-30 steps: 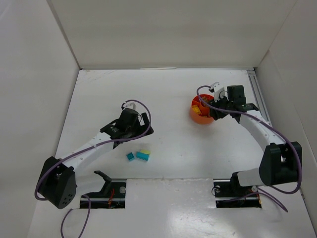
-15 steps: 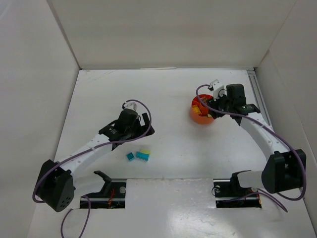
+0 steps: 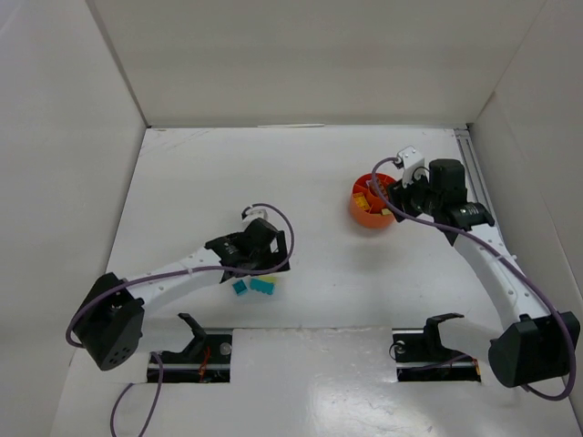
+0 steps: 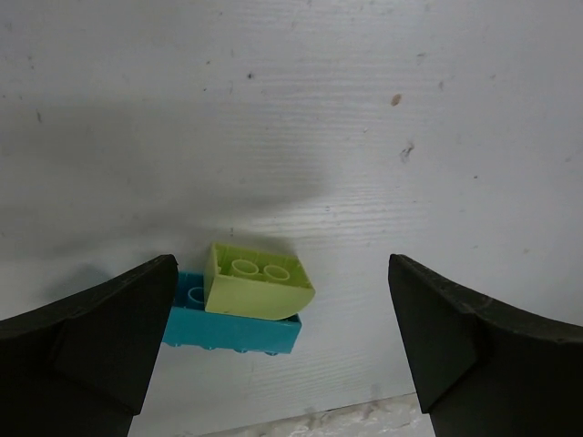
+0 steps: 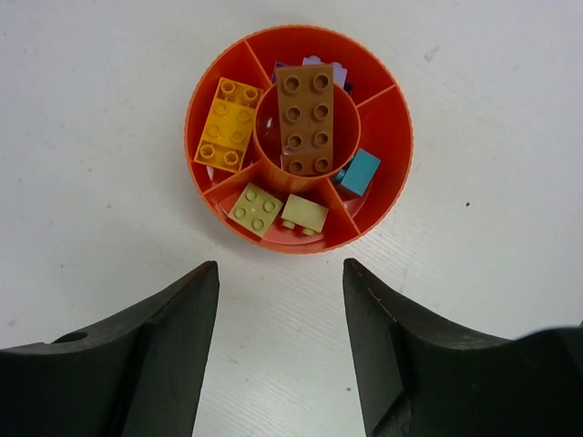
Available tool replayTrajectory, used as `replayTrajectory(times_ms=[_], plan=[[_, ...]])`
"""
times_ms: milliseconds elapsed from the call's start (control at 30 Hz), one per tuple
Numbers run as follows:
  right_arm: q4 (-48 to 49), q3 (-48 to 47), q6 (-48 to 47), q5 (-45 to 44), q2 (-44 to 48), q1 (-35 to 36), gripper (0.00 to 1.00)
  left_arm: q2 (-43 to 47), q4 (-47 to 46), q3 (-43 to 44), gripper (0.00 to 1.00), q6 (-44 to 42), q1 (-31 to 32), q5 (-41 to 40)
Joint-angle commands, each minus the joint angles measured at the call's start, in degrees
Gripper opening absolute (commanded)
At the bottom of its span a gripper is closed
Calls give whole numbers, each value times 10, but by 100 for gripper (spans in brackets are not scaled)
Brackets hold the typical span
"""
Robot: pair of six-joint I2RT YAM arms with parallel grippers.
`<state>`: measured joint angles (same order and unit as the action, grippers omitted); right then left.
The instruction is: Sort the legos into containers by color
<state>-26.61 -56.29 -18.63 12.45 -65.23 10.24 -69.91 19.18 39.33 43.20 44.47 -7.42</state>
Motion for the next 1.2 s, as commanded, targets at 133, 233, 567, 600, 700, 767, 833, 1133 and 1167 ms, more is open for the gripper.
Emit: replayTrajectory(times_ms=[133,233,567,600,700,767,833,1133,1167], plan=[[-18,14,7,2,31,7,62,-48,58,0,94,71,53,-74],[-18,14,7,-3,36,7,62,-62,63,0,84,79,63,-82],[-23,21,7,-3,41,7,62,-80,91,17,41,112,85,-107],[-23,21,7,-3,47,7,62,-80,91,17,38,112,85,-107],[-23,21,7,-3,47,7,62,-66,91,17,31,123,85,-113],[-23,21,2,3,47,14,62,-51,91,17,29,123,85,-113],[-23,21,-3,8,47,20,62,-42,86,17,28,123,85,-113],[22,39,-44,135,68,83,65,72,-8,43,25,67,85,-94],[34,39,-51,162,68,106,66,85,-30,50,25,28,85,-77]])
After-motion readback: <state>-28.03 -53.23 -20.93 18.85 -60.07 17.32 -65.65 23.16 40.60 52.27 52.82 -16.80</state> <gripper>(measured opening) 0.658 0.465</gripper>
